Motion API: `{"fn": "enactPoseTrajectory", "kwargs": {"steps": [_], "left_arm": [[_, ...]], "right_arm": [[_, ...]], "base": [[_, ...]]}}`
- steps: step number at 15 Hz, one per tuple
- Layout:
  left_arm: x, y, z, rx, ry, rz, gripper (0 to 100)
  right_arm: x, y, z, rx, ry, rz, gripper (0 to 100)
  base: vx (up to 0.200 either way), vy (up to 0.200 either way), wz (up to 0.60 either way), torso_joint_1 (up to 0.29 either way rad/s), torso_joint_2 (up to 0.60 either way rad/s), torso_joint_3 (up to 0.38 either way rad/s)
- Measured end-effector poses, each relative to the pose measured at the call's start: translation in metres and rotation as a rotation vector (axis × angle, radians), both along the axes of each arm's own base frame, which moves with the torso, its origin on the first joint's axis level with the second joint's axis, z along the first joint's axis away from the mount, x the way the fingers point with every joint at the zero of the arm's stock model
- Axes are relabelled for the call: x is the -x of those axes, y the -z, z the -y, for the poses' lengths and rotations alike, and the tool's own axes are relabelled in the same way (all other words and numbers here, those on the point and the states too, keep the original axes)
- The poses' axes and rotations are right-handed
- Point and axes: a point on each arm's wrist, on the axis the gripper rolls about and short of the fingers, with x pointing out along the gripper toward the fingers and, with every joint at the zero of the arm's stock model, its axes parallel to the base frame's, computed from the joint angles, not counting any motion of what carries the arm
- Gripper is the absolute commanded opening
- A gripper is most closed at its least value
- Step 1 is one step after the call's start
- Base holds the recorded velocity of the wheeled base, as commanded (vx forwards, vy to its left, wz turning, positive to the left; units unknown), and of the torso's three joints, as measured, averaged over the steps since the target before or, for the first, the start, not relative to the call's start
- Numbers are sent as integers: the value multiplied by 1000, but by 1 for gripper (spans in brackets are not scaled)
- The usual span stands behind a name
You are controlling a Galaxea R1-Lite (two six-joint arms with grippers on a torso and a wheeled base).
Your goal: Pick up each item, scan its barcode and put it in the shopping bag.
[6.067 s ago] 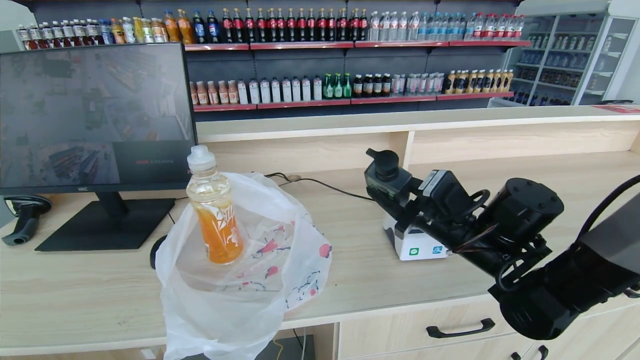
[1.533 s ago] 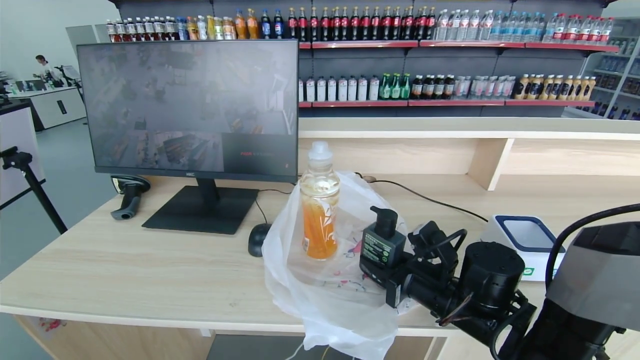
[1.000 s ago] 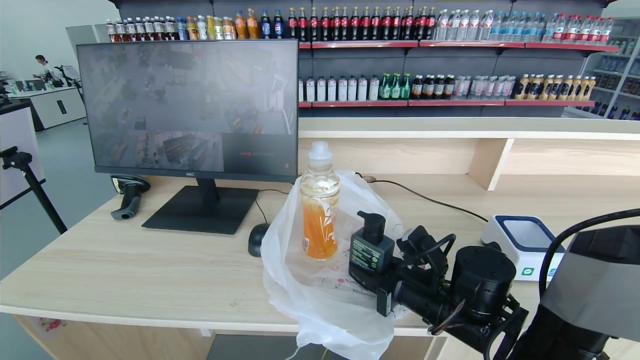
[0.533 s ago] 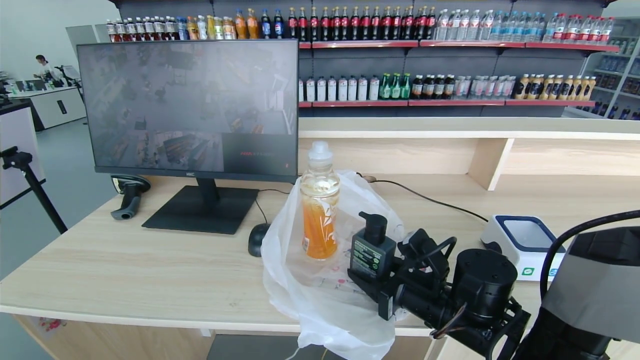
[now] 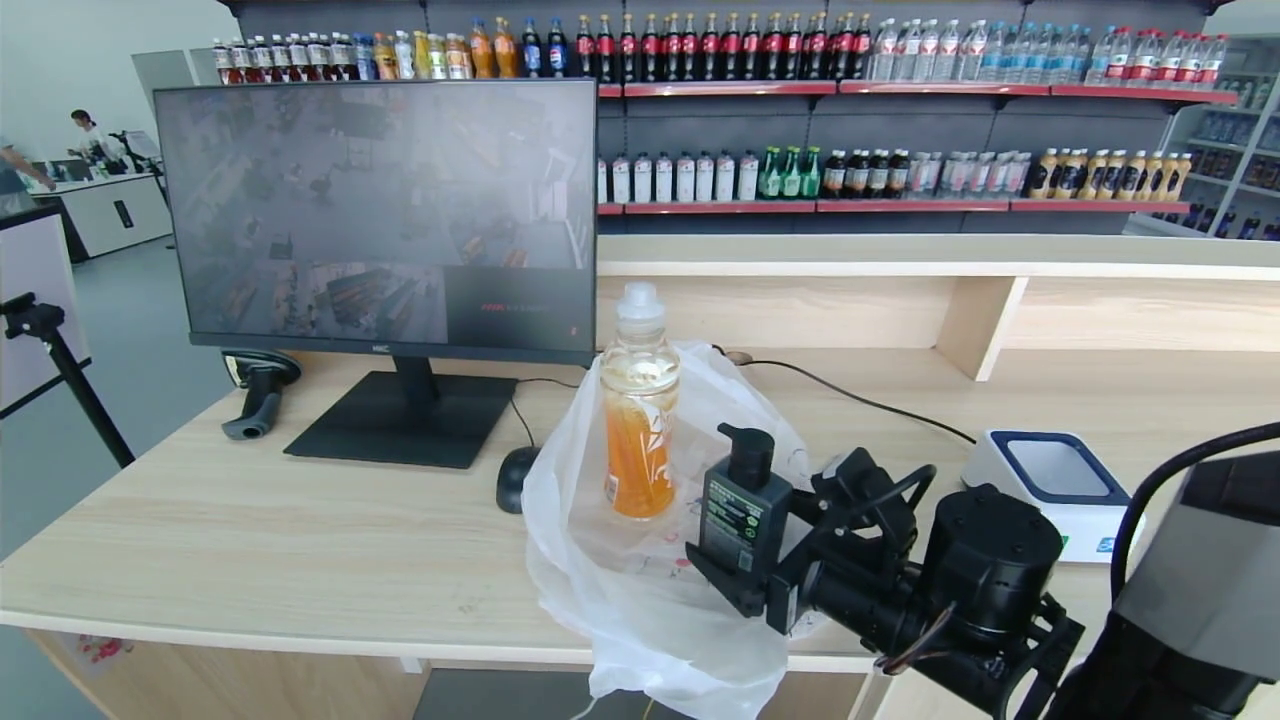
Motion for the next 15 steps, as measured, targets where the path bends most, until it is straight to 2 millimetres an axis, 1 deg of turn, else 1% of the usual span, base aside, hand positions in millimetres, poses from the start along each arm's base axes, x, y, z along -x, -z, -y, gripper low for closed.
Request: {"fn": "enactPoseTrajectory", "kwargs": {"steps": [2, 4, 5, 6, 9, 11, 13, 14, 15], "left_arm": [[0, 0, 0, 0, 0, 0, 100], [0, 0, 0, 1, 0, 0, 100], [0, 0, 0, 0, 0, 0, 100], [0, 0, 0, 0, 0, 0, 100], [0, 0, 0, 1, 0, 0, 100], [0, 0, 0, 1, 0, 0, 100], [0, 0, 0, 1, 0, 0, 100], [0, 0, 0, 1, 0, 0, 100], [0, 0, 0, 1, 0, 0, 100]], "right_arm": [[6, -8, 9, -8, 14, 10, 100], [16, -22, 24, -22, 37, 32, 100], [23, -29, 34, -30, 54, 44, 100], [33, -36, 48, -38, 81, 56, 100], [67, -63, 94, -105, 191, 106, 100], [92, -73, 117, -135, 262, 98, 100], [124, -73, 136, -109, 309, 33, 100], [139, -68, 142, -83, 322, -10, 100], [160, -61, 150, -54, 333, -51, 100]], "base": [[0, 0, 0, 0, 0, 0], [0, 0, 0, 0, 0, 0], [0, 0, 0, 0, 0, 0], [0, 0, 0, 0, 0, 0], [0, 0, 0, 0, 0, 0], [0, 0, 0, 0, 0, 0], [0, 0, 0, 0, 0, 0], [0, 0, 0, 0, 0, 0], [0, 0, 0, 0, 0, 0]]}}
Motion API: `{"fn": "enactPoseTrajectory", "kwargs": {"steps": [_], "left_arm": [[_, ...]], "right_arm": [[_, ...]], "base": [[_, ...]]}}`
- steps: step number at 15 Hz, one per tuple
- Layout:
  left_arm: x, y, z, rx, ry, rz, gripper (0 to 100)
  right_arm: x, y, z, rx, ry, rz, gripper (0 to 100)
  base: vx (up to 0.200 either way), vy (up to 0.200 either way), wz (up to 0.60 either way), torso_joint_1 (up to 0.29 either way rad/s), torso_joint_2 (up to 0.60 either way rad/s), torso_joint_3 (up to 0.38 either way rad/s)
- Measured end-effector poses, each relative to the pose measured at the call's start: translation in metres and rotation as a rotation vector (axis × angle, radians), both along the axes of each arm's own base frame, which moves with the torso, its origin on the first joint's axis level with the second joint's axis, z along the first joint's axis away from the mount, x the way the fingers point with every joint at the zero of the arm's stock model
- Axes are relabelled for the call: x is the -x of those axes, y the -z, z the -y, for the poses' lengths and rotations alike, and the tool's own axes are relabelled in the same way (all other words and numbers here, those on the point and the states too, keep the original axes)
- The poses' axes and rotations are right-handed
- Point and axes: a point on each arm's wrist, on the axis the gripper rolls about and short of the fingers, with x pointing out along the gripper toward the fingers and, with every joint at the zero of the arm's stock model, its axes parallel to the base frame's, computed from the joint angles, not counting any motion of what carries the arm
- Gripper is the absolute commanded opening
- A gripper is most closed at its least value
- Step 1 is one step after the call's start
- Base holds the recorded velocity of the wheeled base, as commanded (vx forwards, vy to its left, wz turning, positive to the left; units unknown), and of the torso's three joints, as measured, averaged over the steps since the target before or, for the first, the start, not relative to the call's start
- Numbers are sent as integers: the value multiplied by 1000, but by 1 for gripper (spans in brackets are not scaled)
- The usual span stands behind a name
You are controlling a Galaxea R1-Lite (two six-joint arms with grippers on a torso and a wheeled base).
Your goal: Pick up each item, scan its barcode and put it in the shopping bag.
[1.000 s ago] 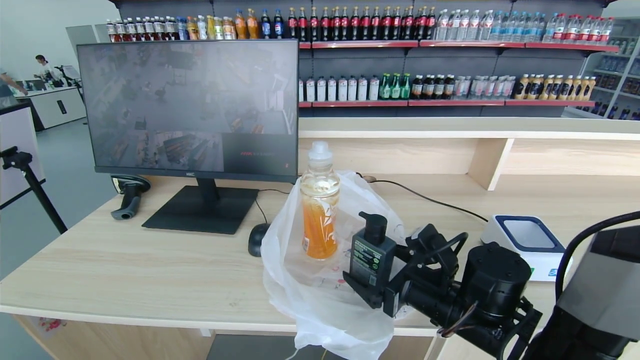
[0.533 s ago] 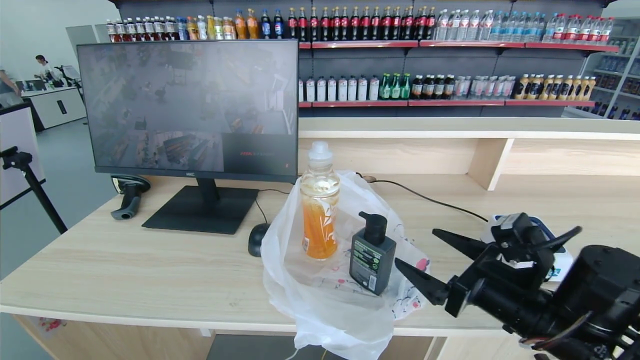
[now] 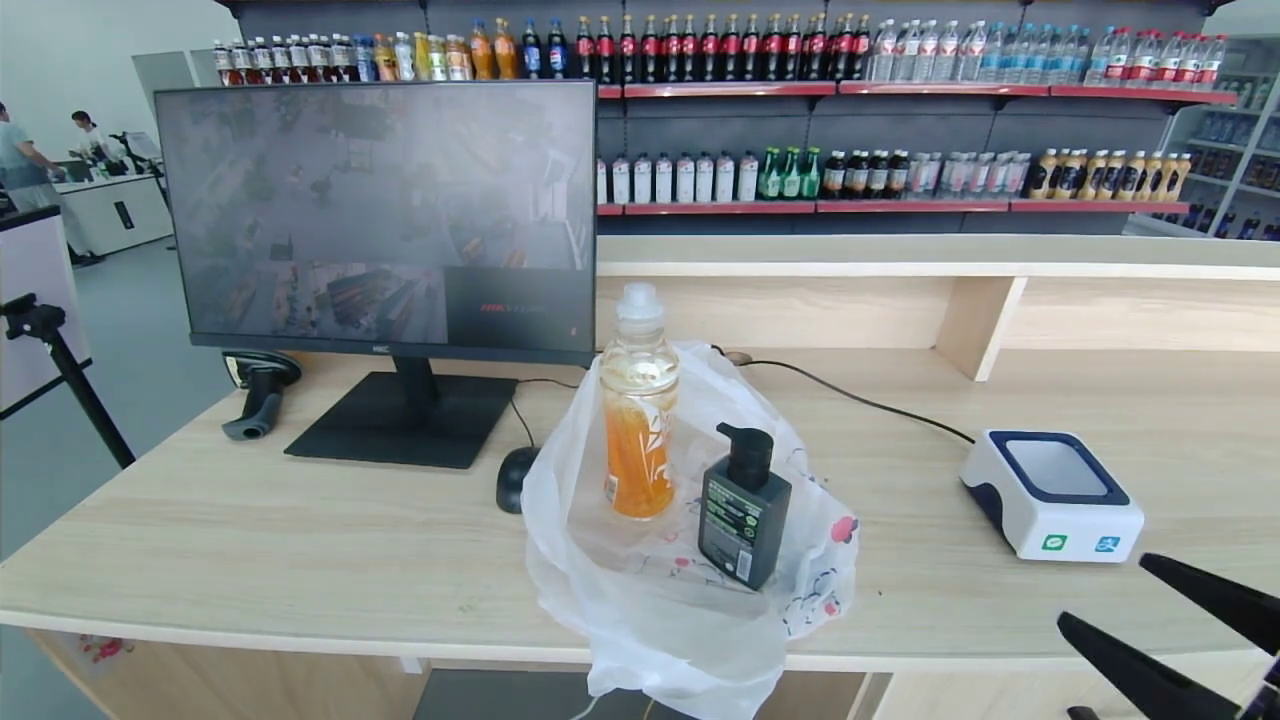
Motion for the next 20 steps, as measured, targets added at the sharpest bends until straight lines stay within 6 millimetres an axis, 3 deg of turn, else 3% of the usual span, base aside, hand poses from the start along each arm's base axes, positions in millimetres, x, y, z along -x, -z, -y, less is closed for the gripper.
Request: {"fn": "enactPoseTrajectory", "kwargs": {"steps": [3, 6, 12, 20], "left_arm": [[0, 0, 0, 0, 0, 0, 100], [0, 0, 0, -1, 0, 0, 100], [0, 0, 0, -1, 0, 0, 100], [0, 0, 0, 0, 0, 0, 100]], "right_arm": [[57, 24, 18, 53, 21, -9, 100], [85, 47, 29, 50, 131, 24, 100], [92, 58, 28, 68, 462, 4, 100], [102, 61, 28, 38, 452, 120, 100]], "base": [[0, 0, 0, 0, 0, 0], [0, 0, 0, 0, 0, 0], [0, 0, 0, 0, 0, 0], [0, 0, -75, 1, 0, 1]]}}
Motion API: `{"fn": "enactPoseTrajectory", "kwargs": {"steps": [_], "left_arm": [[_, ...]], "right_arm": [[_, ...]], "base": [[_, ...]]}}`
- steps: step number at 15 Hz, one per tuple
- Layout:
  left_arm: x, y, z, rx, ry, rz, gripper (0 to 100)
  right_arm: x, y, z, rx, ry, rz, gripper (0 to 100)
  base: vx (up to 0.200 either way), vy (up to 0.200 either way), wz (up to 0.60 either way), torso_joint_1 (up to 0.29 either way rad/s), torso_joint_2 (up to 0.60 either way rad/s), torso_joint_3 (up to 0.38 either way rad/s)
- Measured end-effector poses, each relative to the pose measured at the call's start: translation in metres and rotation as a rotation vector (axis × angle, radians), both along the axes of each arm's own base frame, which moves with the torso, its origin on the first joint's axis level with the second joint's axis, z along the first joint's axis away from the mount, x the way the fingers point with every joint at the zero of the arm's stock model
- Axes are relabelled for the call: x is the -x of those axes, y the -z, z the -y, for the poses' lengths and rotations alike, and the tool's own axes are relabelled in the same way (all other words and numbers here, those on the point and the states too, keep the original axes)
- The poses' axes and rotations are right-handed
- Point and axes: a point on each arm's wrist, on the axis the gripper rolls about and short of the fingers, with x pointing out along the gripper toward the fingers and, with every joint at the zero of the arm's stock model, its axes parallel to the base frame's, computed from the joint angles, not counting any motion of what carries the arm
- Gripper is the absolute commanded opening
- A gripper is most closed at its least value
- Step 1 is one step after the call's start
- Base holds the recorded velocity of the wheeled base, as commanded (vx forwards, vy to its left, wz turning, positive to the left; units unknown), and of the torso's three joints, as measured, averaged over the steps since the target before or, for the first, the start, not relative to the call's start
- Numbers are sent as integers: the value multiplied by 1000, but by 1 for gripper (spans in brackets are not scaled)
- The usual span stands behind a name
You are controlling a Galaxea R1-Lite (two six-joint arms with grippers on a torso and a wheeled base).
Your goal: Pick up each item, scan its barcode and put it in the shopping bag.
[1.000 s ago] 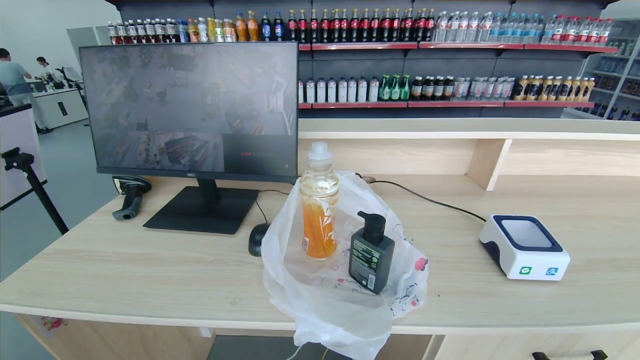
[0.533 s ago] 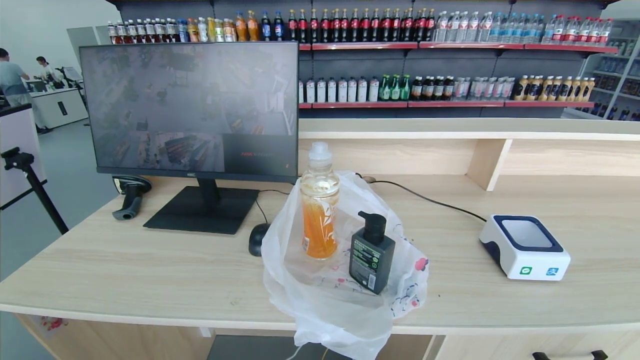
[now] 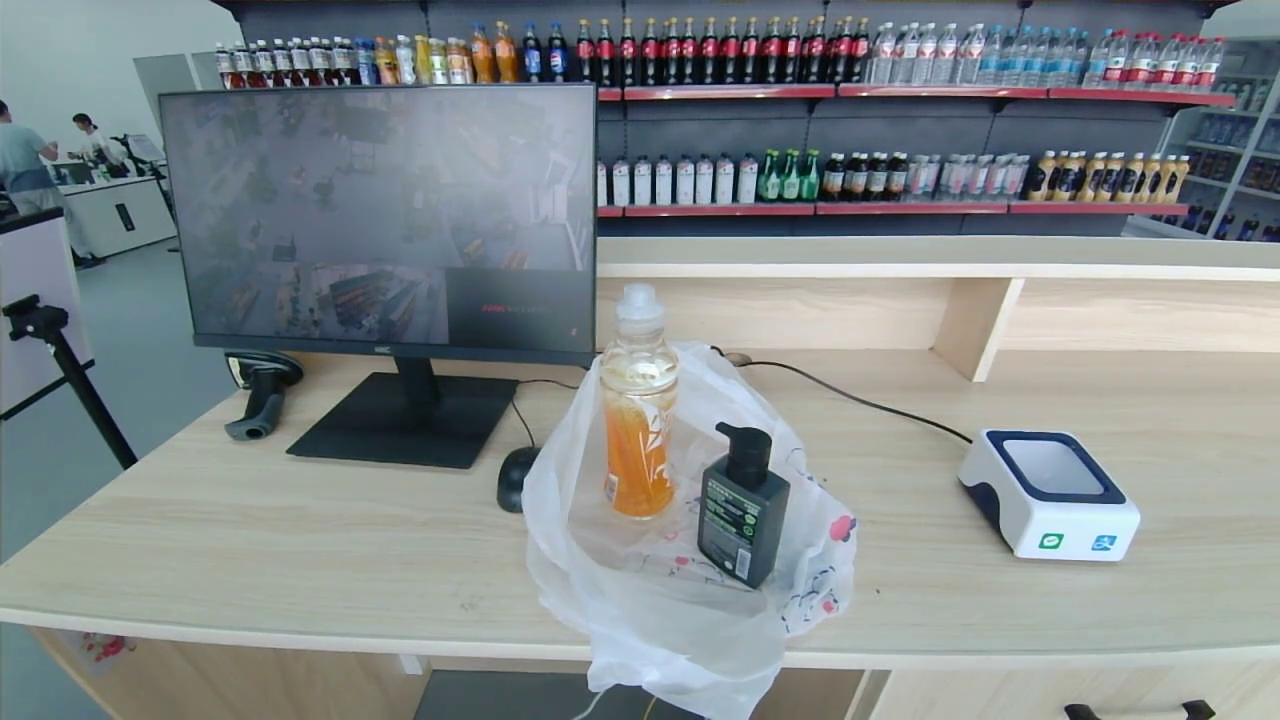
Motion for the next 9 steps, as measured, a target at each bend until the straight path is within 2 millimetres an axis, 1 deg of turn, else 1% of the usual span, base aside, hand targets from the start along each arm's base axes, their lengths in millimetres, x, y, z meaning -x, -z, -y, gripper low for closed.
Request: {"fn": "enactPoseTrajectory", "kwargs": {"steps": [3, 5, 9], "left_arm": [[0, 0, 0, 0, 0, 0, 100], [0, 0, 0, 0, 0, 0, 100], [0, 0, 0, 0, 0, 0, 100]], "right_arm": [[0, 0, 0, 0, -1, 2, 100], [0, 0, 0, -1, -1, 1, 100], [0, 0, 0, 0, -1, 2, 100]], "base": [[0, 0, -600, 2, 1, 4], [0, 0, 0, 0, 0, 0], [-200, 0, 0, 6, 9, 2]]}}
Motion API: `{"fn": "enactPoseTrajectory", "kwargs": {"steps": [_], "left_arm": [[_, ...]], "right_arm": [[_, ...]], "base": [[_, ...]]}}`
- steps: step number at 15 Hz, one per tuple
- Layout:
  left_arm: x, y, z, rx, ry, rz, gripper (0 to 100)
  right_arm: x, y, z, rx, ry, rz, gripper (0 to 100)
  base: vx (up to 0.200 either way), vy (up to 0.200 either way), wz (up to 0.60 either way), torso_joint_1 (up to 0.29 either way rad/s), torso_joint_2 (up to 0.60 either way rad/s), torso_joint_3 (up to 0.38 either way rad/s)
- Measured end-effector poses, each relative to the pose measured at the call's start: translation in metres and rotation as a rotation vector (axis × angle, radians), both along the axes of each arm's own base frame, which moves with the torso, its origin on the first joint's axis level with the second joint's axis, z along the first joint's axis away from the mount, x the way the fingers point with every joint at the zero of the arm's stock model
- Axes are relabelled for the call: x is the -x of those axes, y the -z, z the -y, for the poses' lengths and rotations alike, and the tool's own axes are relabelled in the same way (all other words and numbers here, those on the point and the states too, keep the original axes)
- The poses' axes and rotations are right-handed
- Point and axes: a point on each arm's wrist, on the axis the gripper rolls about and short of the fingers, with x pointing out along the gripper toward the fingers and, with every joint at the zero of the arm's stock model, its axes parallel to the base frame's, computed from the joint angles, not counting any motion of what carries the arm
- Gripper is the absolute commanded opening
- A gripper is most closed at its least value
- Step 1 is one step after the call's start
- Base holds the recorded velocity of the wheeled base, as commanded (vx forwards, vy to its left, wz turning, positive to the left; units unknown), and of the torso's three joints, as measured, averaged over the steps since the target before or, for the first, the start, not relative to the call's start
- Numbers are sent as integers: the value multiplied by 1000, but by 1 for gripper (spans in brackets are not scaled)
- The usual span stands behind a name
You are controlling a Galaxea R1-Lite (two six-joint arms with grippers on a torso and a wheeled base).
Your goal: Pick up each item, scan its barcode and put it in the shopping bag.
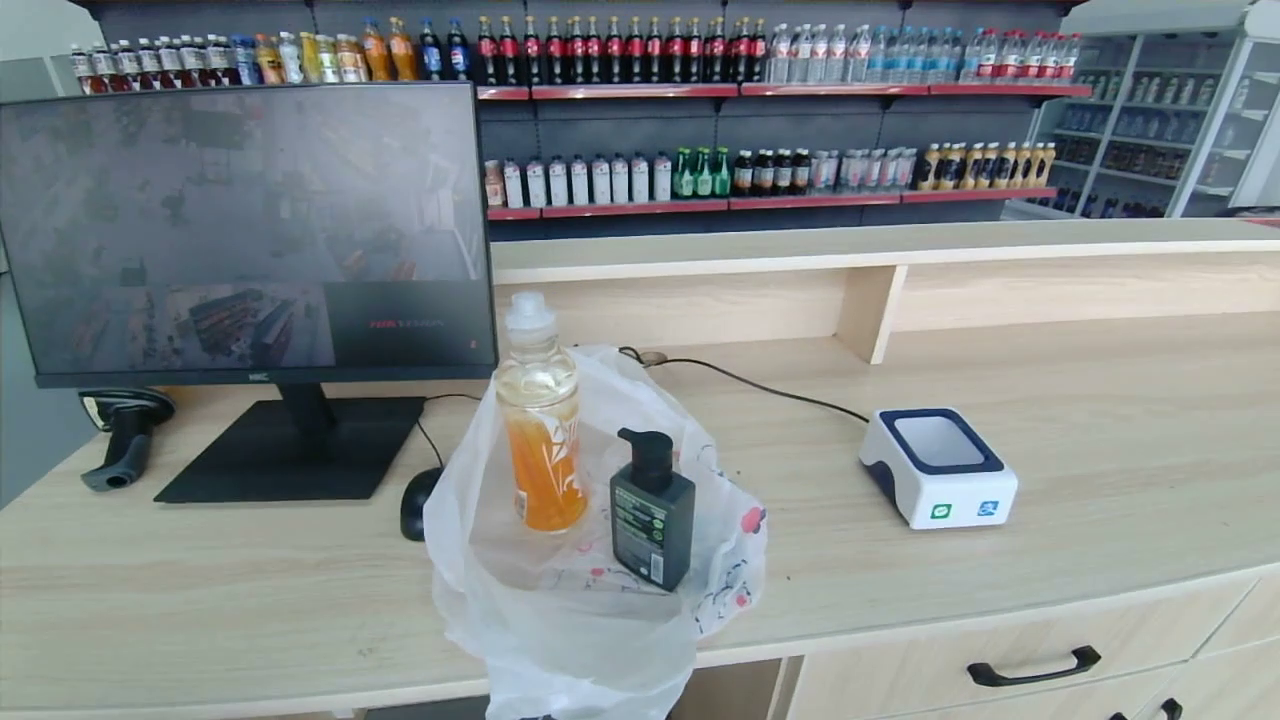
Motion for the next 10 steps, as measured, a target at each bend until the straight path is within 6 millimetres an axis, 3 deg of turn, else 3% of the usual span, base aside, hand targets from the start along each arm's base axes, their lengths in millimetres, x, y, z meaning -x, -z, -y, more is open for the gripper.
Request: {"fn": "enactPoseTrajectory", "kwargs": {"steps": [5, 10], "left_arm": [[0, 0, 0, 0, 1, 0, 100], [0, 0, 0, -1, 0, 0, 100]], "right_arm": [[0, 0, 0, 5, 0, 0, 100], [0, 0, 0, 9, -2, 0, 100]], "base": [[-200, 0, 0, -5, -1, 3], [0, 0, 360, -5, -1, 3]]}}
